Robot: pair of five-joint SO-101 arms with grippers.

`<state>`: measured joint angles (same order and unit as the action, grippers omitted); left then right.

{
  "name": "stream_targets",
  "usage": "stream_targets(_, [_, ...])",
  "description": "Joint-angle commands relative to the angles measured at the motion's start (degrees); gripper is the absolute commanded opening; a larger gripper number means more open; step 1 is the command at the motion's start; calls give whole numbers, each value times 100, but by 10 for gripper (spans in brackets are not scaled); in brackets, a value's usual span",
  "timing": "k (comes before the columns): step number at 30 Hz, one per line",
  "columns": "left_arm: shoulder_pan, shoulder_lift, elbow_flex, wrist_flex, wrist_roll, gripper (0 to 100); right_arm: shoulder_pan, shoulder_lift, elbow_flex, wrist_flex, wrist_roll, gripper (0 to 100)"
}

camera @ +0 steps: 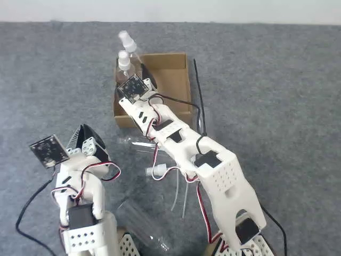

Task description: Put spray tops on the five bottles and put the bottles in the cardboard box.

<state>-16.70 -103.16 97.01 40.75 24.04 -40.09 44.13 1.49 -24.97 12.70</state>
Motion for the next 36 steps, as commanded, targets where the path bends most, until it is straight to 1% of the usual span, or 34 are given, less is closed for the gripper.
stream_targets(1, [-18,0,-48,-185,-62,13,-66,-136,-88,13,79,297])
stream_targets(6, [-18,0,-48,-185,-62,13,-66,-145,-79,31,79,297])
stream_targets(10, [-26,0,-48,-193,-62,13,-66,-330,-44,391,44,297])
stream_targets(16, [-26,0,-48,-193,-62,13,-171,-954,571,444,35,297])
stream_targets(21, [-26,0,-48,-193,-62,13,-295,-1191,862,488,35,297])
stream_targets(30, [-26,0,-48,-193,-62,13,-268,-1235,870,532,35,299])
stream_targets(33, [-26,0,-48,-193,-62,13,-295,-1244,835,857,35,299])
stream_targets(36, [-26,0,-48,-193,-62,13,-303,-1244,826,901,35,299])
